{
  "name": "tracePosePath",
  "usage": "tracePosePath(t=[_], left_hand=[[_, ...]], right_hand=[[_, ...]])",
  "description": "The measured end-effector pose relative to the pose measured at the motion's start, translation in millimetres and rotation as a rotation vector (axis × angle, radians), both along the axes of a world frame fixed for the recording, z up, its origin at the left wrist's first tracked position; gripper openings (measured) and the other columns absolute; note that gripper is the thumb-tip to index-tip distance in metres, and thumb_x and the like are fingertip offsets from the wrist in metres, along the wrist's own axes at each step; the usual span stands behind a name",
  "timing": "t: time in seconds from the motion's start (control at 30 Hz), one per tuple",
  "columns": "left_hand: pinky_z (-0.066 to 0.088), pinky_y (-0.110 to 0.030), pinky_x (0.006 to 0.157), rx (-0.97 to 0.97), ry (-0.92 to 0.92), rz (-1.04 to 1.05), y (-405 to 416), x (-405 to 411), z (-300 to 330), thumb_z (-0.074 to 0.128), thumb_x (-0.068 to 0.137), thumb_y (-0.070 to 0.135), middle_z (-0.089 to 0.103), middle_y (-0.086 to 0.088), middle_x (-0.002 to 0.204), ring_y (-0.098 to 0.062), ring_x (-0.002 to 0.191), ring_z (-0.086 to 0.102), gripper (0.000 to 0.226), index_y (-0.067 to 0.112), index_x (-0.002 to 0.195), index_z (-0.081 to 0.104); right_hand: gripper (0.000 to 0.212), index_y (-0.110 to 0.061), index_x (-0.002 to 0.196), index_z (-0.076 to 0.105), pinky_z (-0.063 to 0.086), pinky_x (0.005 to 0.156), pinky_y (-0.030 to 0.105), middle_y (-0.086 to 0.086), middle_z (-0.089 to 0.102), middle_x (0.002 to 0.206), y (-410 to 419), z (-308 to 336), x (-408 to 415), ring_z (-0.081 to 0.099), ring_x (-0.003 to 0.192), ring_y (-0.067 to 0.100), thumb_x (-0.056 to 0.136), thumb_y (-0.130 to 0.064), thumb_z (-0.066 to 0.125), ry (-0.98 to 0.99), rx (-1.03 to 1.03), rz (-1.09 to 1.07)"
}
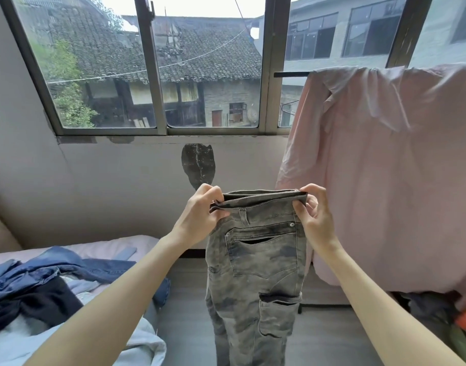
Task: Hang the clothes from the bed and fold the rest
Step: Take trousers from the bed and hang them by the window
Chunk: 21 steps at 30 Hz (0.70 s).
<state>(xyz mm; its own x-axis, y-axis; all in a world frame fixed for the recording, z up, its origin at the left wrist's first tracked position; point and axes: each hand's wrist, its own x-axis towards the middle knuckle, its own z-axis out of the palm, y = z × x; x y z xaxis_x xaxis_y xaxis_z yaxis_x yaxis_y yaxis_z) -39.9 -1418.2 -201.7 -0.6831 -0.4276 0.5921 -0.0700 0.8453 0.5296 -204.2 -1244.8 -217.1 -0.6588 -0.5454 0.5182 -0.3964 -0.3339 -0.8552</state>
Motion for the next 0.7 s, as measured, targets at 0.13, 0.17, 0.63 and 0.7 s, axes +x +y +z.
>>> tracePosePath(t=[0.13,0.17,0.63,0.7], left_hand=[[0.041,-0.008,0.076,0.015,0.004,-0.048,0.9,-3.6,3.1,0.074,0.072,-0.003,0.046,0.010,0.087,-0.018,0.081,0.053,0.027,0.012,0.077,0.052],[0.043,-0.012,0.078,0.017,0.006,-0.054,0.9,-2.6,3.4,0.074,0.072,-0.004,0.048,0.010,0.088,-0.019,0.082,0.054,0.028,0.013,0.076,0.052],[0.045,-0.028,0.093,0.058,-0.119,0.018,-19.0,50.0,17.9,0.071,0.074,-0.007,0.055,-0.005,0.113,-0.021,0.101,0.055,0.033,0.016,0.071,0.048],[0.045,-0.032,0.093,0.073,-0.163,0.052,-20.6,57.2,21.6,0.072,0.074,-0.003,0.056,-0.010,0.118,-0.024,0.102,0.055,0.040,0.023,0.067,0.043]], right_hand=[[0.018,-0.023,0.094,0.047,0.047,0.077,0.035,0.002,0.061,0.083,2.9,-6.6,-4.6,0.058,0.078,0.018,0.092,-0.006,0.052,-0.212,0.079,0.109],[0.013,-0.021,0.094,0.049,0.047,0.078,0.034,0.002,0.062,0.084,3.1,-9.4,-5.7,0.059,0.078,0.016,0.092,-0.009,0.053,-0.232,0.121,0.123],[0.017,-0.004,0.100,0.068,0.050,0.081,0.018,-0.003,0.071,0.088,-40.3,-14.4,18.1,0.064,0.083,0.009,0.089,0.000,0.055,-0.251,0.158,0.284],[0.017,-0.011,0.087,0.068,0.044,0.083,0.018,0.004,0.064,0.090,-47.3,-7.3,24.6,0.058,0.084,0.012,0.088,0.001,0.057,-0.181,0.176,0.227]])
